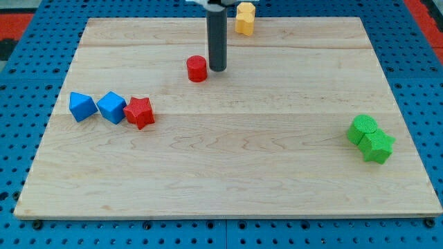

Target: Move the yellow heart towards the top right side of the board

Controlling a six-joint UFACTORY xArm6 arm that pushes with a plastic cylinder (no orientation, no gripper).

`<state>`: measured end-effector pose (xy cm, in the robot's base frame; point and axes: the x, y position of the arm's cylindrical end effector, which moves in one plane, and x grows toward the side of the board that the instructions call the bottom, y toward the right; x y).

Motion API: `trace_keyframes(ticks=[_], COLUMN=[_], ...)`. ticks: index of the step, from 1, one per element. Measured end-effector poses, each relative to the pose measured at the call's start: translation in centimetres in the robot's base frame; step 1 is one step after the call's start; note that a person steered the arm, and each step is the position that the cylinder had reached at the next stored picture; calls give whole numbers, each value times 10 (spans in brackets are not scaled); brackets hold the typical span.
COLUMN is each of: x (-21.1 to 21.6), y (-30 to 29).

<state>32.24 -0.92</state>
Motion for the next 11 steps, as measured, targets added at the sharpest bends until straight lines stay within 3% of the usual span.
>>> trace_keyframes(ticks=[1,2,3,4,5,6,7,8,9,10,11], x=[5,40,-47,-128,-129,-124,-123,-116,-103,-96,-90], y=[-113,-215,-188,-107,-61,44,90,57,68,131,118])
